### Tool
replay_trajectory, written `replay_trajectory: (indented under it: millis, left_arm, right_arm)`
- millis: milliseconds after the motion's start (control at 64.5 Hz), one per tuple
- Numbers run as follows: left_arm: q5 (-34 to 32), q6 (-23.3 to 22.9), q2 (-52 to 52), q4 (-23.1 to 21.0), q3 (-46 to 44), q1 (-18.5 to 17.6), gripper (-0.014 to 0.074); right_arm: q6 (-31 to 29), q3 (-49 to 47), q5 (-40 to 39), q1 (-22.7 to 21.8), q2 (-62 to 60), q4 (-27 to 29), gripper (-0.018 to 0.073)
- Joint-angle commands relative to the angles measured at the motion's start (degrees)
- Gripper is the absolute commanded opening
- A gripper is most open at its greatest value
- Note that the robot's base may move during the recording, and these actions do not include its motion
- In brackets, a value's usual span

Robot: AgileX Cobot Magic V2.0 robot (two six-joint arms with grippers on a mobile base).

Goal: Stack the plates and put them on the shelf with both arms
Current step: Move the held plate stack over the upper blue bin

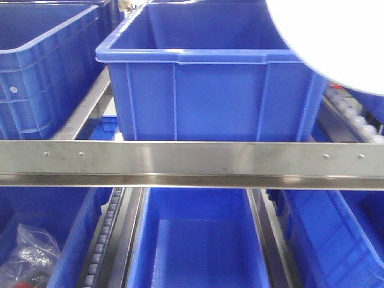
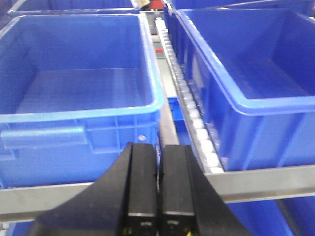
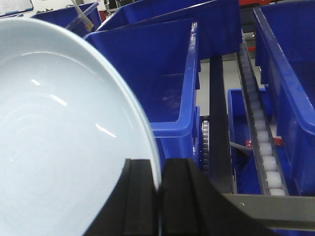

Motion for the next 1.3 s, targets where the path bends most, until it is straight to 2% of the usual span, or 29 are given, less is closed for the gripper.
replay_trajectory:
  millis: [0, 868, 1023, 1287]
  left_arm:
    - [-4.7, -0.3, 0.3, -0.5, -1.5, 0.1, 0.0083]
    - [-4.7, -0.3, 0.3, -0.5, -1.5, 0.1, 0.0083]
    - [-4.7, -0.3, 0.3, -0.5, -1.5, 0.1, 0.0083]
    - [-4.7, -0.3, 0.3, -0.5, -1.5, 0.1, 0.0083]
  right_arm:
    - [-0.1, -1.8, -5.9, -0.2, 0.1, -0.1, 0.0057]
    - [-0.5, -2.5, -6.5, -0.2, 0.5, -0.6, 0.0057]
    - [-2.9, -6.8, -7.3, -0.2, 8.6, -4.0, 0.0057]
    - [-2.8, -24.4, -15.1, -0.1, 29.1, -4.2, 0.0057]
